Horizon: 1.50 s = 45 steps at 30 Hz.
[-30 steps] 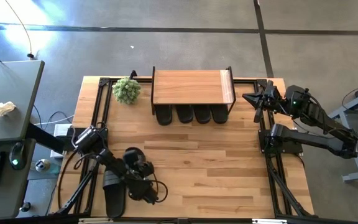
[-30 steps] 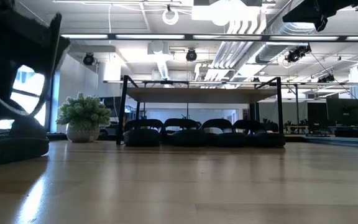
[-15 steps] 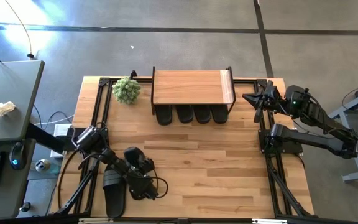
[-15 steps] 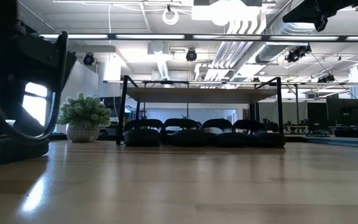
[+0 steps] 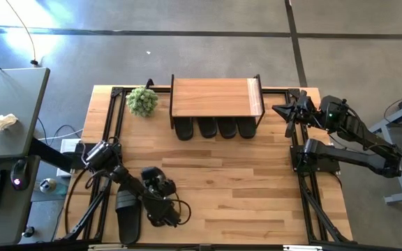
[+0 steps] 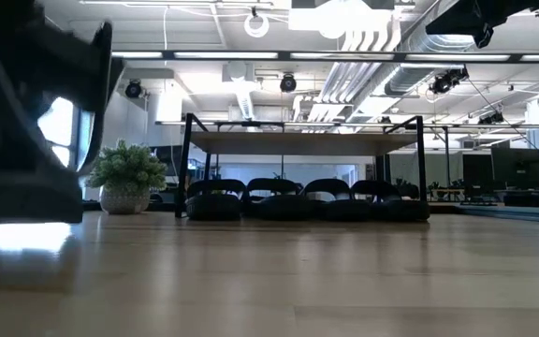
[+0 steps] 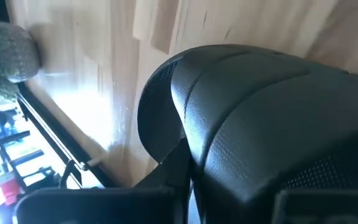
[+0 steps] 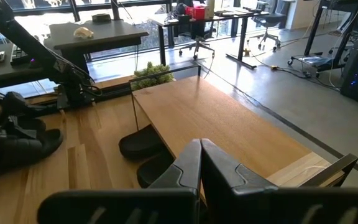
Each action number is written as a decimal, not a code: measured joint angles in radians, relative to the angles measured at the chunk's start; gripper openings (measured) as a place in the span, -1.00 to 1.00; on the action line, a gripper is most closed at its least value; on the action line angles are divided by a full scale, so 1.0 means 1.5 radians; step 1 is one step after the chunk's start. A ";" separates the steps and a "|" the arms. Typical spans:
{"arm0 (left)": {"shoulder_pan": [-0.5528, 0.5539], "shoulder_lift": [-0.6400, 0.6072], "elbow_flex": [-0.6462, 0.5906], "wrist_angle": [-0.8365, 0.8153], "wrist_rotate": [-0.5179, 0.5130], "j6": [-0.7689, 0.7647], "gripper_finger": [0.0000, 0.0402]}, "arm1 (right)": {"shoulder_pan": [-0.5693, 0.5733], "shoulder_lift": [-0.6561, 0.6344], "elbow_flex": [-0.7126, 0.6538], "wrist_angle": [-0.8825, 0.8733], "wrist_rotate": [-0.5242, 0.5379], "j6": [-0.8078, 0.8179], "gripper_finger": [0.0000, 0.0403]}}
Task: Pick and place slides into the shelf
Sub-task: Put the black slipper on the shelf
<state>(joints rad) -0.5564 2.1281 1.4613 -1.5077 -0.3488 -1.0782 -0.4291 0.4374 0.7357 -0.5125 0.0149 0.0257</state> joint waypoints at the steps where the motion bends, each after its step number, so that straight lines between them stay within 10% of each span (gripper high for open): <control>1: 0.000 0.000 0.018 -0.011 -0.003 0.000 -0.89 | 0.000 0.000 0.000 0.000 0.000 0.000 -1.00; 11: 0.000 -0.003 0.308 -0.042 -0.076 0.122 -0.94 | 0.000 0.000 0.000 0.000 0.000 0.000 -1.00; 18: 0.000 -0.004 0.590 -0.036 -0.268 0.241 -0.95 | 0.000 0.000 0.000 0.000 0.000 0.000 -1.00; 28: 0.078 -0.127 0.557 0.353 -0.601 0.648 -0.98 | 0.000 0.000 0.000 -0.003 0.000 0.000 -1.00; 35: 0.246 -0.125 0.578 0.545 -0.530 0.976 -0.98 | 0.000 0.000 0.000 -0.005 0.000 0.000 -1.00; 45: 0.494 -0.112 0.578 0.440 -0.411 1.077 -0.99 | 0.000 0.001 0.000 -0.005 0.000 0.000 -1.00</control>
<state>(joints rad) 0.1843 1.9607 2.3276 -0.8480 -0.9647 0.5374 -0.4294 0.4381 0.7357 -0.5198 0.0147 0.0257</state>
